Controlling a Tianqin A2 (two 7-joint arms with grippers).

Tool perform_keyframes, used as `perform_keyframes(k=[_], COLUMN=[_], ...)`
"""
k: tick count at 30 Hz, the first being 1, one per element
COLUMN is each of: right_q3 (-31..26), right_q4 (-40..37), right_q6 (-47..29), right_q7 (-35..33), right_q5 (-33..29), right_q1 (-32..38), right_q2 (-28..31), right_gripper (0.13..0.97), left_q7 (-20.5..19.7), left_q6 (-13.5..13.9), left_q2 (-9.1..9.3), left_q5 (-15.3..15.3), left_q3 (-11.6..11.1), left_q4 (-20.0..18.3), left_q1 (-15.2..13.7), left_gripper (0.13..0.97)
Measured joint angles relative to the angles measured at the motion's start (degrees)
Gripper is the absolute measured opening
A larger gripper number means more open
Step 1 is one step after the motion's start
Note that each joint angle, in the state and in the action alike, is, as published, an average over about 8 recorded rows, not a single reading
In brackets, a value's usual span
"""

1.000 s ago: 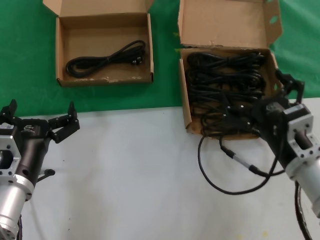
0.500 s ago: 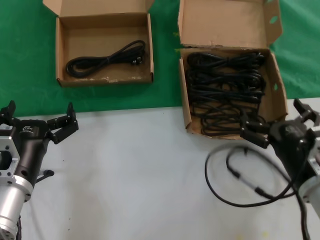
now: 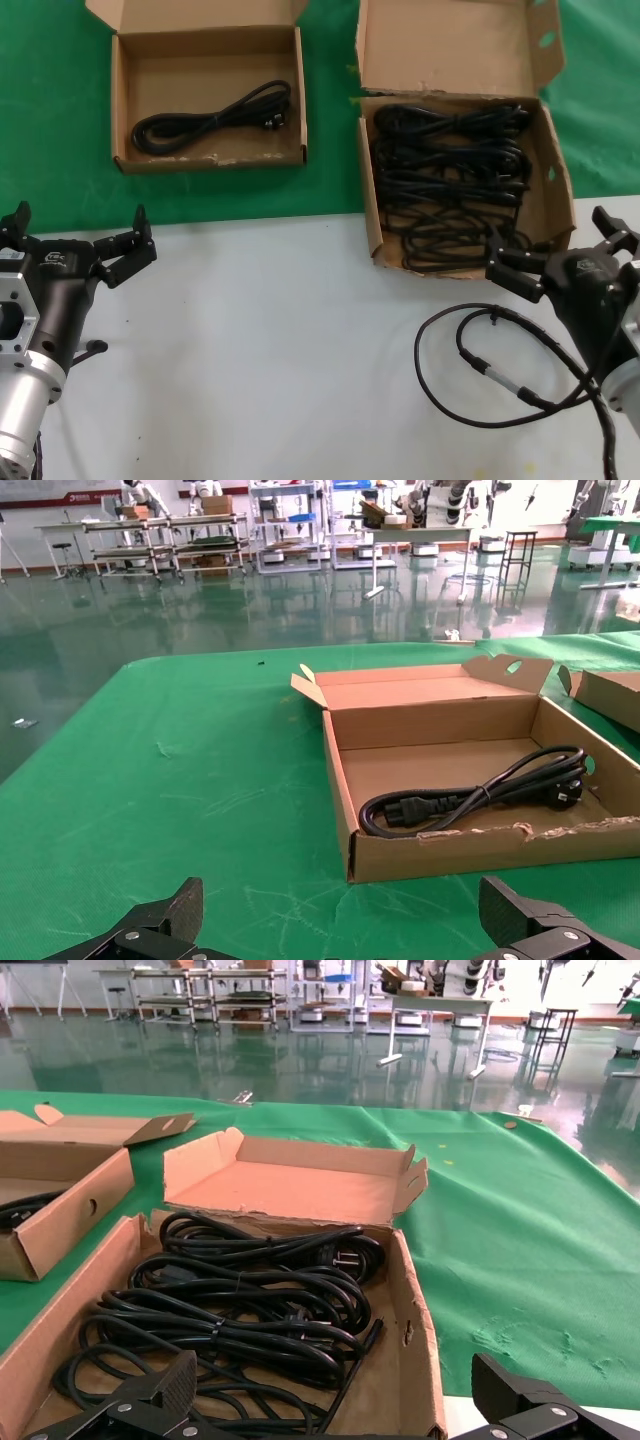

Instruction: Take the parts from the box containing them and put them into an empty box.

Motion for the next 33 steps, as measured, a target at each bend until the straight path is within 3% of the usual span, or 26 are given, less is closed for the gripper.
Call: perform_keyframes(k=[33], right_q3=[0.0], right_q4=[0.0], right_q6=[0.0], right_q7=[0.0], right_q5=[0.0], right_q1=[0.0], right_q2=[0.0], right_gripper=[0.966], left_q7=[0.0], left_q6=[0.0], left_q2=[0.0], left_q5=[0.0], left_q3=[0.0], left_q4=[0.0], left_q1=[0.0], left_gripper=[0.966])
